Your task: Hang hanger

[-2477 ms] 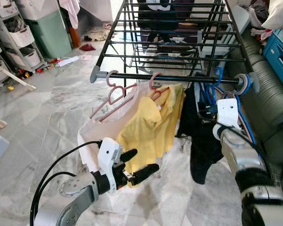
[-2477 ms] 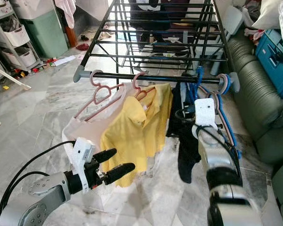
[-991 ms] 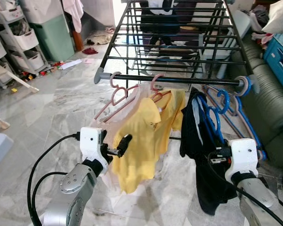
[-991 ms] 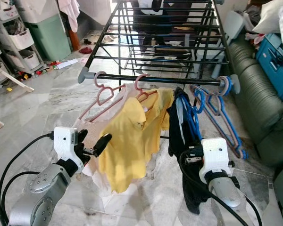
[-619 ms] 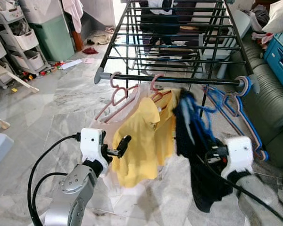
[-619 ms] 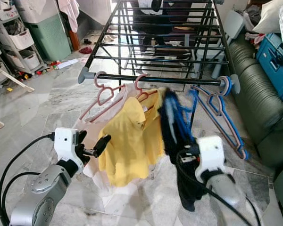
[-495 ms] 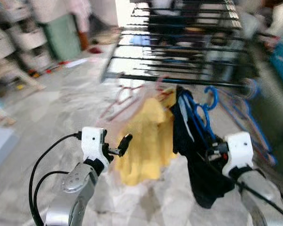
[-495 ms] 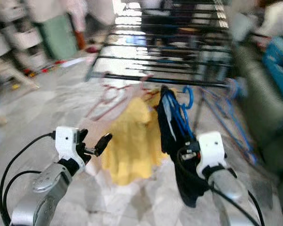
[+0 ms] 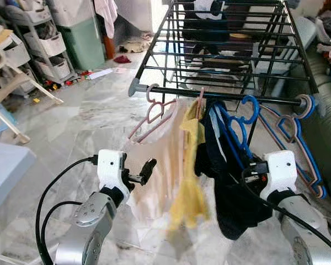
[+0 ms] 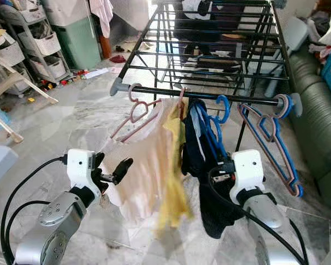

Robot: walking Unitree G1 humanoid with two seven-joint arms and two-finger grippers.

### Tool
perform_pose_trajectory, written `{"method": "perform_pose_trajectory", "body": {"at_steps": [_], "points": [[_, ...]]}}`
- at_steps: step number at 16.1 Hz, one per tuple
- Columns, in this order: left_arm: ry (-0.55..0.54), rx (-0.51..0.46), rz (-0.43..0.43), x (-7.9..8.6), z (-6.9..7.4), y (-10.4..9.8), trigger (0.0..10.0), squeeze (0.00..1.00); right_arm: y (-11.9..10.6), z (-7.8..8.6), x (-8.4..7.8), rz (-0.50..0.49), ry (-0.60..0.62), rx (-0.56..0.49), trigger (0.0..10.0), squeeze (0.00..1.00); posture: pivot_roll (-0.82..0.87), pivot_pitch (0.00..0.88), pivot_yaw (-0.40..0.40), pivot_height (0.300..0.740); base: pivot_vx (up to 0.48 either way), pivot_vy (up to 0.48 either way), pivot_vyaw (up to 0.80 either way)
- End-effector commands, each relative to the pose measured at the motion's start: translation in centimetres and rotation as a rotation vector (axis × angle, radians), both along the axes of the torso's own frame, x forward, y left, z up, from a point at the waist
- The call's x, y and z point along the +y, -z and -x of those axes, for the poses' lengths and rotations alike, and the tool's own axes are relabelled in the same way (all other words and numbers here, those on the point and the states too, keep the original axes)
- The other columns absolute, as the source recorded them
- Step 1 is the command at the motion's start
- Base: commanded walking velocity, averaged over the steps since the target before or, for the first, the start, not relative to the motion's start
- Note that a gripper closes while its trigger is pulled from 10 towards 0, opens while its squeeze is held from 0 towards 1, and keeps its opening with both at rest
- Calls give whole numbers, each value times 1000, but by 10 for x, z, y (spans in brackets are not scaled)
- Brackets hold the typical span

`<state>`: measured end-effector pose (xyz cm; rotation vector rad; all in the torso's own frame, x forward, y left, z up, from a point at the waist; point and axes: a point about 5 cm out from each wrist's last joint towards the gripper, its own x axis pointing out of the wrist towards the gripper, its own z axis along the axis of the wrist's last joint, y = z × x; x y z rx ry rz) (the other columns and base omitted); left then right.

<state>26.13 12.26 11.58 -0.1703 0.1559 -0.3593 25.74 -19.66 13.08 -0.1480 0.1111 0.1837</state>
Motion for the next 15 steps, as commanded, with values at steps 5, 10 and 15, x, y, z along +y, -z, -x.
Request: {"method": "perform_pose_trajectory", "body": {"at_steps": [5,10,15], "points": [[-13,-12,-26,2,-2,-3,10000,0,-13,-7,12,-22,-28,-64,10000,0,-97,75,40,740,0,0,571],[1,-7,-13,3,-1,-3,10000,0,-14,-10,16,-16,-43,-71,10000,0,-96,80,41,740,0,-154,480],[13,-3,-8,2,-1,-3,10000,0,-15,-11,18,-30,-40,-74,10000,0,-97,86,45,740,0,-265,800]]}}
